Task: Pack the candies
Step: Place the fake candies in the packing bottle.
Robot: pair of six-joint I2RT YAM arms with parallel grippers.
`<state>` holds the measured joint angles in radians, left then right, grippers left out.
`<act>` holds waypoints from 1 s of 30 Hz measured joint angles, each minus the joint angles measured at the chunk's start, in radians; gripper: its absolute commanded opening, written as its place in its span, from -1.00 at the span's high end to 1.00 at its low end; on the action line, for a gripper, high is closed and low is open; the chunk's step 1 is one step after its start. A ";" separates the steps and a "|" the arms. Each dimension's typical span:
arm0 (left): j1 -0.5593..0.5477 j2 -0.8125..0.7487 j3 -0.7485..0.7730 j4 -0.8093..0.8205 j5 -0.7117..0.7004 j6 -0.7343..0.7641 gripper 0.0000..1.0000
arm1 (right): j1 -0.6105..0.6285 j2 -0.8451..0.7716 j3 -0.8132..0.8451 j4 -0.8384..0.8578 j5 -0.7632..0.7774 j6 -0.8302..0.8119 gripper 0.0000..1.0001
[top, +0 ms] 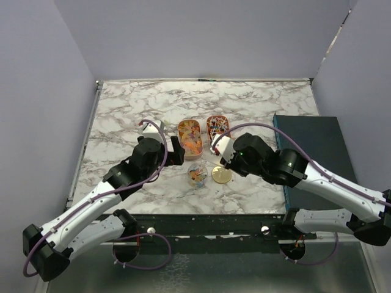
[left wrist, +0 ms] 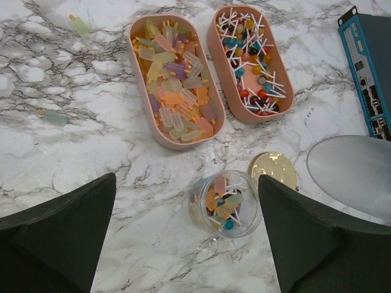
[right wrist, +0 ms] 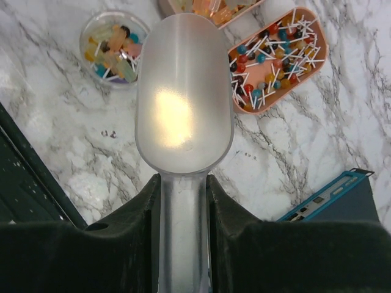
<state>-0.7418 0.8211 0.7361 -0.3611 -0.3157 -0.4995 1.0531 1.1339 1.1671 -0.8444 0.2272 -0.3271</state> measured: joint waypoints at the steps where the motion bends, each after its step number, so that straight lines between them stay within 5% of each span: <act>1: 0.000 0.013 0.000 0.010 0.000 -0.010 -0.98 | 0.000 -0.013 0.000 0.015 0.007 0.032 0.99; 18: 0.039 0.361 -0.016 0.250 -0.058 -0.123 -0.98 | 0.000 -0.145 -0.127 0.143 0.103 0.434 0.99; 30: 0.185 0.565 -0.103 0.533 0.152 -0.231 -0.98 | 0.000 -0.281 -0.195 0.149 0.128 0.517 0.99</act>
<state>-0.5564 1.3865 0.6334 0.1722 -0.1635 -0.7303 1.0527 0.8528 0.9726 -0.6952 0.3550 0.1898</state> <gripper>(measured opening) 0.991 0.289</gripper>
